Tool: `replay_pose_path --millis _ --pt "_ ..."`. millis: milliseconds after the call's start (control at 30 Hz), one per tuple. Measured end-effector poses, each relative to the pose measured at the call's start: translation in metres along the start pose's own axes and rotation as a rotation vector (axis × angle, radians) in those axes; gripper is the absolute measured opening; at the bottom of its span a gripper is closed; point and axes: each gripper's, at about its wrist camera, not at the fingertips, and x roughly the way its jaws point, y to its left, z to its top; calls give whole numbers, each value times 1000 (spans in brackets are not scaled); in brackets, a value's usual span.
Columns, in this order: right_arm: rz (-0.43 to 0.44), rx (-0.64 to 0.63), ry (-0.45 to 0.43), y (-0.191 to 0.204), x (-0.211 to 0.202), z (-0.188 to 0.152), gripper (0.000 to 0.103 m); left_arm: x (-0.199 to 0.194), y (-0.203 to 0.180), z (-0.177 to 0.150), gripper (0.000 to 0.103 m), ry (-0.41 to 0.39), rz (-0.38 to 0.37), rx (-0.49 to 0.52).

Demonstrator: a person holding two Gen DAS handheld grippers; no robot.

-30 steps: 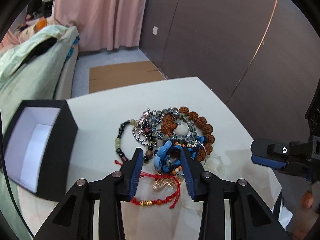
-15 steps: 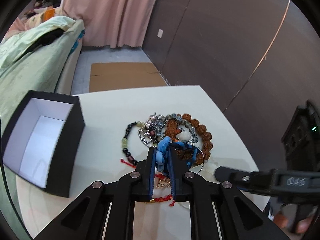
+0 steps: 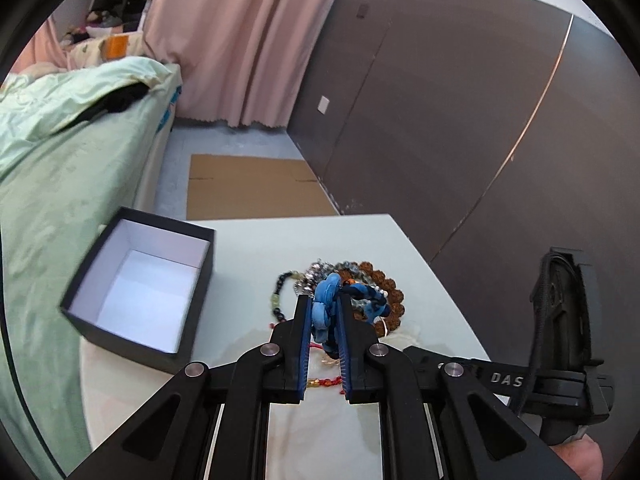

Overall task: Organize jewelry
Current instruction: 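Carry the blue bracelet with the left tool into the black box and open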

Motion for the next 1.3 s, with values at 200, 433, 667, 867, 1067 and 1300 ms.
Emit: replay_pose_path --millis 200,433,667,867,1067,1300 --pt "60 -51 -43 19 -13 -2 3 -26 20 4 13 -49 35 -38" --pt "156 -154 -81 61 -10 6 3 -54 55 8 13 -109 82 -102" --pt "218 -263 -79 102 5 11 3 -85 88 13 13 -170 132 -167" --pt "271 -319 -40 132 24 15 3 -102 110 12 13 -196 177 -213" --pt "326 -362 16 161 54 21 3 -111 125 12 13 -213 206 -248" --pt "334 -303 130 159 95 25 56 -105 140 18 13 -218 220 -286"
